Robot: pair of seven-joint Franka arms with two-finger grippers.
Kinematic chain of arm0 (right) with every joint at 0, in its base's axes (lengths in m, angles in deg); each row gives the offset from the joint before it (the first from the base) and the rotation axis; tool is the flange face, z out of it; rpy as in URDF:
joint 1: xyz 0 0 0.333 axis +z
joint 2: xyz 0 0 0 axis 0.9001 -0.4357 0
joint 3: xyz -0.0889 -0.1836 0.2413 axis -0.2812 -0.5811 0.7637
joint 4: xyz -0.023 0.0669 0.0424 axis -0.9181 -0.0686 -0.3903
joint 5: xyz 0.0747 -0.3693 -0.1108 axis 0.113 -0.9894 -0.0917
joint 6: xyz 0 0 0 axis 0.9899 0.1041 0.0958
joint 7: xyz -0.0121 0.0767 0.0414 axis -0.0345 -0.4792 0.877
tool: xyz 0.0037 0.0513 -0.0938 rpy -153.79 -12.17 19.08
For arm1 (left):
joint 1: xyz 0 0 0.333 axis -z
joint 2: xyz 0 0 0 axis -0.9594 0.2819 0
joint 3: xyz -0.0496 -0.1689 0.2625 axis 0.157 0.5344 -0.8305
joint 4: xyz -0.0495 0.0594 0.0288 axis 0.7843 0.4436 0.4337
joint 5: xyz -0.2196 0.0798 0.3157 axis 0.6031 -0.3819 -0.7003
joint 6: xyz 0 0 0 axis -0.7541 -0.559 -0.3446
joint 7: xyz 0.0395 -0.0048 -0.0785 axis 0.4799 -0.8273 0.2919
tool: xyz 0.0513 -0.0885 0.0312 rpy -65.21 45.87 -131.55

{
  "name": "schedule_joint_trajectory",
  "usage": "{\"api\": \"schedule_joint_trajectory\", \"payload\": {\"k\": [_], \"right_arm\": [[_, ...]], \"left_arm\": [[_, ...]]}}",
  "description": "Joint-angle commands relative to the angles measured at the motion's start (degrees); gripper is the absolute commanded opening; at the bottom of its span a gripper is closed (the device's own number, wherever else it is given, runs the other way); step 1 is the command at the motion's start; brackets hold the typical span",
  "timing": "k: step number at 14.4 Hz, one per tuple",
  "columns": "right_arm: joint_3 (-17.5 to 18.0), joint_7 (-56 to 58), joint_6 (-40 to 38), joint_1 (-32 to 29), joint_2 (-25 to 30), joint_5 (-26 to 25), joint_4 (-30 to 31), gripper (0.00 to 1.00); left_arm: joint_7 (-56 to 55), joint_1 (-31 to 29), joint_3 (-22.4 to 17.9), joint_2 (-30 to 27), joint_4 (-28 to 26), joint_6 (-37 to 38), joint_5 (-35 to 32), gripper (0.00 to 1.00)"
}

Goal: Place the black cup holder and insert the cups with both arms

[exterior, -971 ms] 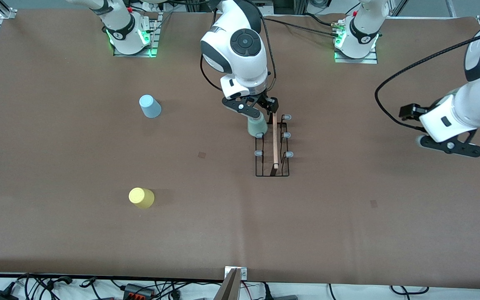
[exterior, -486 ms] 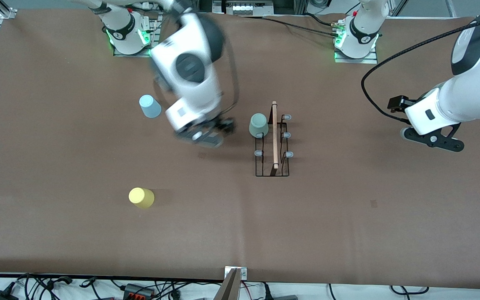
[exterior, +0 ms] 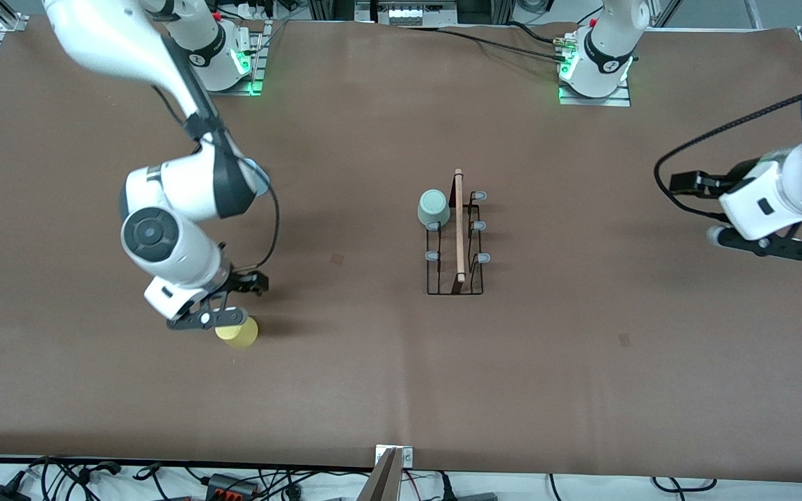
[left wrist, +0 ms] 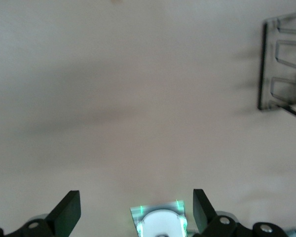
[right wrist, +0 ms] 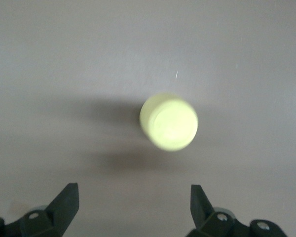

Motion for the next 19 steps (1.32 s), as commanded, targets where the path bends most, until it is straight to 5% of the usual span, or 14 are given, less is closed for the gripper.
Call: {"api": "schedule_joint_trajectory", "payload": {"k": [1, 5, 8, 14, 15, 17, 19], "right_arm": [[0.43, 3.40, 5.90, -0.87, -2.12, -0.17, -0.31, 1.00], [0.34, 3.58, 10.66, -2.19, -5.11, -1.57, -0.22, 1.00], [0.08, 3.40, 10.75, -2.89, -5.82, -5.61, -0.22, 1.00], [0.08, 3.22, 14.62, -2.72, -7.84, -5.01, -0.13, 1.00], [0.08, 3.40, 14.62, -2.90, -7.84, -5.44, -0.13, 0.83], [0.08, 5.24, 14.44, -2.55, -7.75, -5.97, -0.13, 0.31], [0.08, 5.95, 14.36, -2.63, -7.58, -5.97, -0.31, 0.08]], "left_arm": [[0.55, 7.81, -8.57, -10.30, -12.97, -12.84, 1.07, 1.00], [0.73, 7.99, -8.23, -16.84, -17.75, -25.89, 1.15, 1.00], [0.29, 7.99, -7.43, -16.40, -16.18, -20.99, 1.16, 1.00], [0.46, 7.55, -6.11, -16.57, -15.73, -17.29, 1.24, 1.00], [0.55, 7.29, -6.12, -16.57, -15.64, -16.85, 1.24, 1.00], [0.46, 7.29, -6.03, -16.57, -15.38, -15.36, 2.47, 1.00], [0.46, 7.38, -6.03, -16.57, -15.38, -14.91, 2.74, 1.00]]}}
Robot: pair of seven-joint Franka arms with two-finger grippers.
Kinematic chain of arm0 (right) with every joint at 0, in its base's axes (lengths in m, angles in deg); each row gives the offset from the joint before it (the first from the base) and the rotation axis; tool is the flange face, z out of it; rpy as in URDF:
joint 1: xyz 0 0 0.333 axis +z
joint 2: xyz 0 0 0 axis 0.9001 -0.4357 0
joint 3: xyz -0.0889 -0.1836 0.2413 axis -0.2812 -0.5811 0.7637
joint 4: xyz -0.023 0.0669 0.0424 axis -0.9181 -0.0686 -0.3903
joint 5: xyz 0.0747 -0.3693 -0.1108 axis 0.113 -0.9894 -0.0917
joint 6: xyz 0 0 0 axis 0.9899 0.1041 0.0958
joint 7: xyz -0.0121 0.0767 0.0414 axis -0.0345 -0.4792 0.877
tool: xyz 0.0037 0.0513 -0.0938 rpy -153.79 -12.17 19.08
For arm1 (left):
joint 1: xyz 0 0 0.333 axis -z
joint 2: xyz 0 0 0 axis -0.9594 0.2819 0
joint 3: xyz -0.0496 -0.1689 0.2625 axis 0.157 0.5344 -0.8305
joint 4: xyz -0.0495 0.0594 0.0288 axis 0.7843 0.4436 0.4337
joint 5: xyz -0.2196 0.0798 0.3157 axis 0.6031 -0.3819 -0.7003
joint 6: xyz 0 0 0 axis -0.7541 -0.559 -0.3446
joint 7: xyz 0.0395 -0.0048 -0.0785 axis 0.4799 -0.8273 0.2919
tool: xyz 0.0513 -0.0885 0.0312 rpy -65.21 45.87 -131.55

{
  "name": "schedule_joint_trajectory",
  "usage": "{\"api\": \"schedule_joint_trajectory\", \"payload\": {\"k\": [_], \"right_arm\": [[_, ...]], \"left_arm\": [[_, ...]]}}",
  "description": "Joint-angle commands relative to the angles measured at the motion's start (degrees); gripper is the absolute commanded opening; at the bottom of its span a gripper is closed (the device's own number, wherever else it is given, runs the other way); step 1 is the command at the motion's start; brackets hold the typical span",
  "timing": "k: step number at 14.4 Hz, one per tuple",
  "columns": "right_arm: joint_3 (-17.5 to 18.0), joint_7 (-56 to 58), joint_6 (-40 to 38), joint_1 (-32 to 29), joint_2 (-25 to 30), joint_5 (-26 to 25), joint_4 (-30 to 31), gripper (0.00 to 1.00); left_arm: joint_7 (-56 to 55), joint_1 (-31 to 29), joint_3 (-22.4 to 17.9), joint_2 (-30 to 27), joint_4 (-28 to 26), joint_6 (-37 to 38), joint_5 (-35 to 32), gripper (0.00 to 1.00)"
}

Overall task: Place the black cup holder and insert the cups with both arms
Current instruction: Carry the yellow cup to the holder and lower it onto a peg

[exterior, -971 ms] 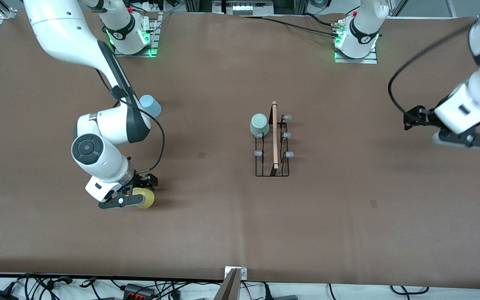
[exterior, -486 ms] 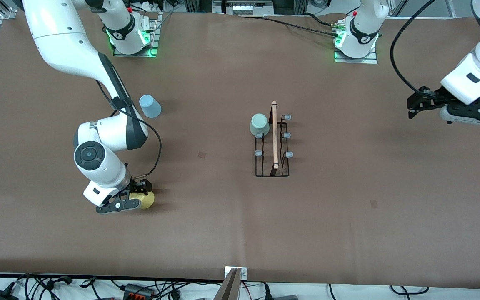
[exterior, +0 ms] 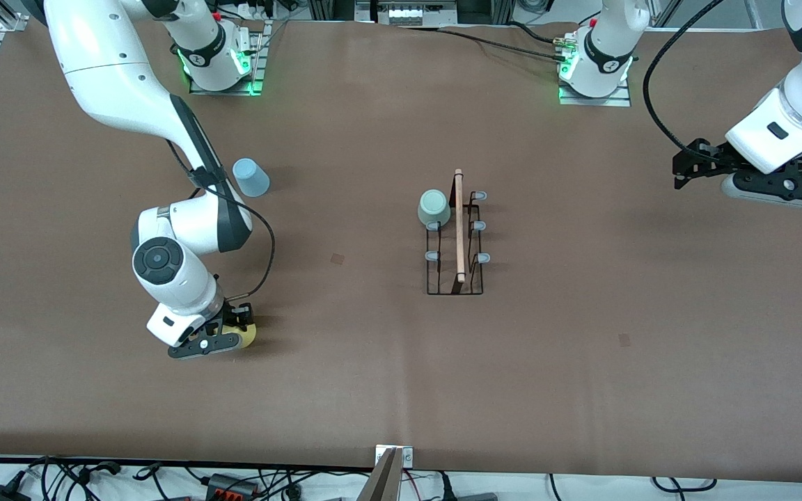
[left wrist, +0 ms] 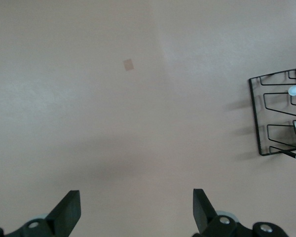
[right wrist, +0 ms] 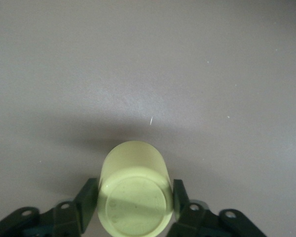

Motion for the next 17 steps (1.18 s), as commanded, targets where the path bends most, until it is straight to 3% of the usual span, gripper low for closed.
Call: {"api": "schedule_joint_trajectory", "payload": {"k": [1, 5, 8, 12, 17], "right_arm": [[0.06, 1.75, -0.08, 0.10, 0.51, -0.74, -0.17, 0.02], [0.59, -1.39, -8.24, 4.21, 6.04, 0.05, -0.61, 0.00], [1.02, -16.39, -14.57, 10.63, 9.47, 0.48, -1.13, 0.00], [1.38, -36.96, -20.21, 21.70, 7.11, 3.74, -10.08, 0.00], [5.59, -45.35, -18.30, 23.92, 6.23, 4.44, -15.72, 0.00]], "left_arm": [[0.44, -0.40, 0.14, -0.45, 0.31, 1.20, 1.46, 1.00], [0.35, -0.40, 0.14, -0.45, 0.40, 1.20, 1.46, 1.00], [0.35, -0.40, 0.14, -0.45, 0.40, 1.20, 1.46, 1.00], [0.35, -0.40, 0.14, -0.45, 0.40, 1.20, 1.55, 1.00], [0.27, -0.40, 0.14, -0.45, 0.40, 1.20, 1.64, 1.00]]}}
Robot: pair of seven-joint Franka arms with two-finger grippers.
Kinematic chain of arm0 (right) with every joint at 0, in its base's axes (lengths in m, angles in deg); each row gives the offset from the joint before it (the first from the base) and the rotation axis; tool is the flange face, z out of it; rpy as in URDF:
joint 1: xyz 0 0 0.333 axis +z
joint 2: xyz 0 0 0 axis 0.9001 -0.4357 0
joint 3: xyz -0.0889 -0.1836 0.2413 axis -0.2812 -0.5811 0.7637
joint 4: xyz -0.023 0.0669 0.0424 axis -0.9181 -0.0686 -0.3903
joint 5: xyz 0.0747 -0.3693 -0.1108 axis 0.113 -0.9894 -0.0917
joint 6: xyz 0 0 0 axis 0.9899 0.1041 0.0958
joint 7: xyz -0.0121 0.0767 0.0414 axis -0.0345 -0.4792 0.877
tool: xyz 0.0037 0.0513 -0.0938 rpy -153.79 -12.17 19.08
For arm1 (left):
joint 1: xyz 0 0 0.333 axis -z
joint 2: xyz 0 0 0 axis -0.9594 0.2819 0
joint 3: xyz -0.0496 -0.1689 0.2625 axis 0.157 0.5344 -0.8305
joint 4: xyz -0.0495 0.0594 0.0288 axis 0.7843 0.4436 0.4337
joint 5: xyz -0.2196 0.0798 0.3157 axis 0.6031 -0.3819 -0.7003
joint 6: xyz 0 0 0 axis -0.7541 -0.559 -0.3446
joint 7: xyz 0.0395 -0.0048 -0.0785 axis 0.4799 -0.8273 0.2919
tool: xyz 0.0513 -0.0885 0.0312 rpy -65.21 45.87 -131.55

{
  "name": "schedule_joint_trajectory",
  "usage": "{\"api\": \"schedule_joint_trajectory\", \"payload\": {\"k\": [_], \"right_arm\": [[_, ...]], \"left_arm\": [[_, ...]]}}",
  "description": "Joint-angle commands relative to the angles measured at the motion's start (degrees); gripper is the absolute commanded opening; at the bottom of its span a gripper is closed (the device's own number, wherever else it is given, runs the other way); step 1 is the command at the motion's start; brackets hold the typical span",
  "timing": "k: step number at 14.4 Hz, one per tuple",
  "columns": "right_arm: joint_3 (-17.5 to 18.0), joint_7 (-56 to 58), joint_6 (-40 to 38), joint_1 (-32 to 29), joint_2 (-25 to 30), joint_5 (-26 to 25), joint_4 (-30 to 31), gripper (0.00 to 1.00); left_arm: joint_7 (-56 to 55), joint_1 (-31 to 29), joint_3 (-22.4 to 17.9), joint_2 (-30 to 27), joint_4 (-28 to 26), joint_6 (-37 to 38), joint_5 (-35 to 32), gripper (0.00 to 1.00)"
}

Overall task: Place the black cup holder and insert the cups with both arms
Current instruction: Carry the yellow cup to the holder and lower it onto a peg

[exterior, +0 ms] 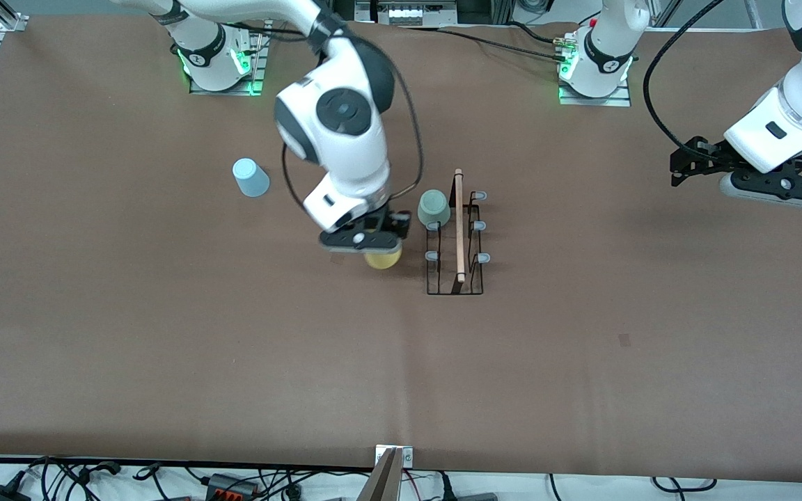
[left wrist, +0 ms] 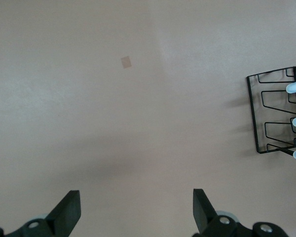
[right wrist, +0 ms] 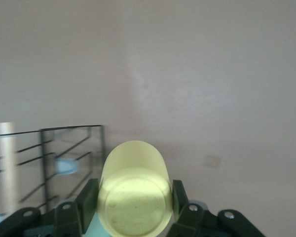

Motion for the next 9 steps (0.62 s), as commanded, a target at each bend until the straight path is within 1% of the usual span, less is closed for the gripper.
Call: {"api": "schedule_joint_trajectory", "payload": {"k": [1, 3, 6, 9], "right_arm": [[1.25, -1.47, 1.97, -0.53, -2.93, 0.86, -5.08, 0.00], [1.16, -1.47, 2.69, 0.78, -5.82, 0.69, -8.68, 0.00], [1.16, -1.91, 4.36, 2.10, -7.85, 0.51, -8.96, 0.00], [1.16, -1.99, 6.55, 2.20, -8.82, 0.42, -8.88, 0.00]], "left_arm": [[0.35, -0.38, 0.15, -0.44, 0.35, 0.80, 1.83, 1.00], [0.27, -0.38, 0.15, -0.44, 0.35, 0.80, 1.84, 1.00], [0.35, -0.38, 0.15, -0.44, 0.35, 0.80, 1.92, 1.00], [0.35, -0.38, 0.15, -0.44, 0.35, 0.80, 1.92, 1.00]]}}
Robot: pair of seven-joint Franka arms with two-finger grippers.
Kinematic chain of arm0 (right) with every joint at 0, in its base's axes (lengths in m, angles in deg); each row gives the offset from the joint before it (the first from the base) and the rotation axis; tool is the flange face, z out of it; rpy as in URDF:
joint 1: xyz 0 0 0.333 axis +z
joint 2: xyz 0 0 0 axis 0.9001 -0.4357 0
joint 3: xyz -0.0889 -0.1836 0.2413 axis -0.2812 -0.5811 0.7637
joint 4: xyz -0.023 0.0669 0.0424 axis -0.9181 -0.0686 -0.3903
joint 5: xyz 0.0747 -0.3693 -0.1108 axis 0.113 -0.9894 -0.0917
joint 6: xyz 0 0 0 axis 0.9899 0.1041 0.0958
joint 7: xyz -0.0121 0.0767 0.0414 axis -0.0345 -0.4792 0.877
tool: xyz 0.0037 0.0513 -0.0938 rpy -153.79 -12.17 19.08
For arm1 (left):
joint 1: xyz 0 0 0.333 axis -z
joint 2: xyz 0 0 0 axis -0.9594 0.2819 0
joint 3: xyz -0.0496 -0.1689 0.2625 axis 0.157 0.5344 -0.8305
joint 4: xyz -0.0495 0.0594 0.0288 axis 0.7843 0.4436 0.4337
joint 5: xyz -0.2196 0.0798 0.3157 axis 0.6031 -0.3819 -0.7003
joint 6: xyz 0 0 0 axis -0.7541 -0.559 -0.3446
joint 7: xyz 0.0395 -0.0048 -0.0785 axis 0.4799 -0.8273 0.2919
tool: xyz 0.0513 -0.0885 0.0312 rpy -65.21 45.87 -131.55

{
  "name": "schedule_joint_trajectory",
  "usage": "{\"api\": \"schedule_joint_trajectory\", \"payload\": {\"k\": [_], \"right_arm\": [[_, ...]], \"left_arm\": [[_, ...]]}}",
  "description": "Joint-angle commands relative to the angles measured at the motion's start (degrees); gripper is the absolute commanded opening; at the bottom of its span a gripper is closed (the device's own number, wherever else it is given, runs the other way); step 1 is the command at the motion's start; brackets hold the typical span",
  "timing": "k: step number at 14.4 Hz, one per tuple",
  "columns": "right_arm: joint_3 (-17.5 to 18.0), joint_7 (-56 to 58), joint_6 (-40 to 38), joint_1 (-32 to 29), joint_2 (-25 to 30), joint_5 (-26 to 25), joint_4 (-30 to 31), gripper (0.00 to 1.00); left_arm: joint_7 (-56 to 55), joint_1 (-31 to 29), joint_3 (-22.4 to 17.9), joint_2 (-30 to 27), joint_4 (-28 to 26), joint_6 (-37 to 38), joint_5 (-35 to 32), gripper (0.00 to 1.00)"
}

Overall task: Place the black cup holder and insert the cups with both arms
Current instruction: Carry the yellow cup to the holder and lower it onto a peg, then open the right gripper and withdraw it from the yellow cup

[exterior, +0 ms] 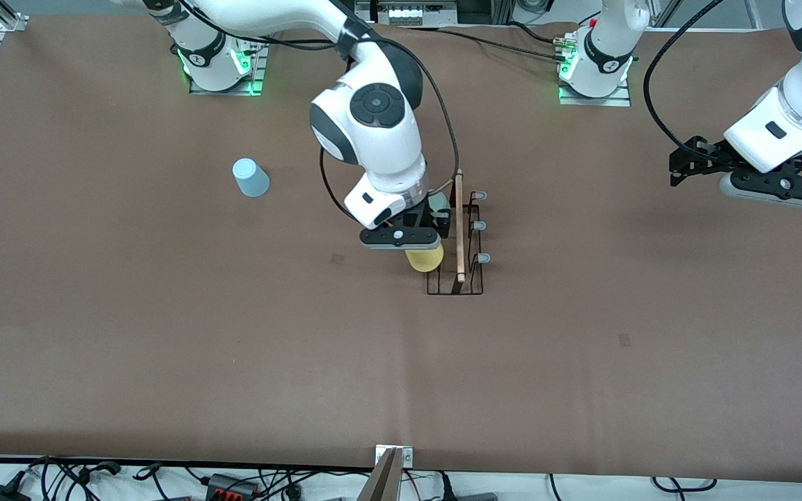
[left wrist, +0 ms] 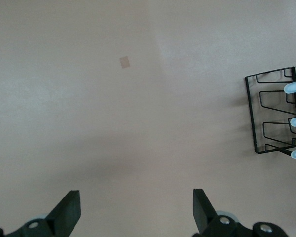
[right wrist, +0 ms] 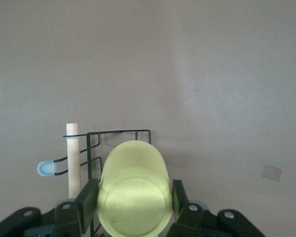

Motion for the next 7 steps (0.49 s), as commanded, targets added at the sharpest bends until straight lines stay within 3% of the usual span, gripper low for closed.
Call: {"api": "schedule_joint_trajectory", "payload": {"k": [1, 2, 3, 5, 6, 7], "right_arm": [[-0.04, -0.91, 2.01, 0.16, -1.83, 0.42, -2.24, 0.00], [-0.04, -0.91, 2.46, 0.16, -2.01, 0.42, -2.23, 0.01], [-0.12, -0.91, 3.25, 0.24, -2.80, 0.51, -2.23, 0.18], [-0.30, -2.13, 3.96, 0.68, -3.24, 0.42, -1.88, 0.83], [-0.48, -2.48, 3.96, 0.77, -3.33, 0.42, -1.71, 1.00], [-0.48, -2.40, 3.96, 0.77, -3.16, 0.42, -1.27, 1.00]], "left_arm": [[0.27, -0.38, 0.15, -0.44, 0.35, 0.80, 1.58, 1.00], [0.27, -0.38, 0.15, -0.44, 0.35, 0.80, 1.58, 1.00], [0.35, -0.38, 0.15, -0.44, 0.35, 0.80, 1.58, 1.00], [0.35, -0.38, 0.15, -0.44, 0.35, 0.80, 1.58, 1.00], [0.36, -0.38, 0.15, -0.44, 0.35, 0.80, 1.58, 1.00], [0.36, -0.38, 0.15, -0.44, 0.35, 0.80, 1.58, 1.00]]}}
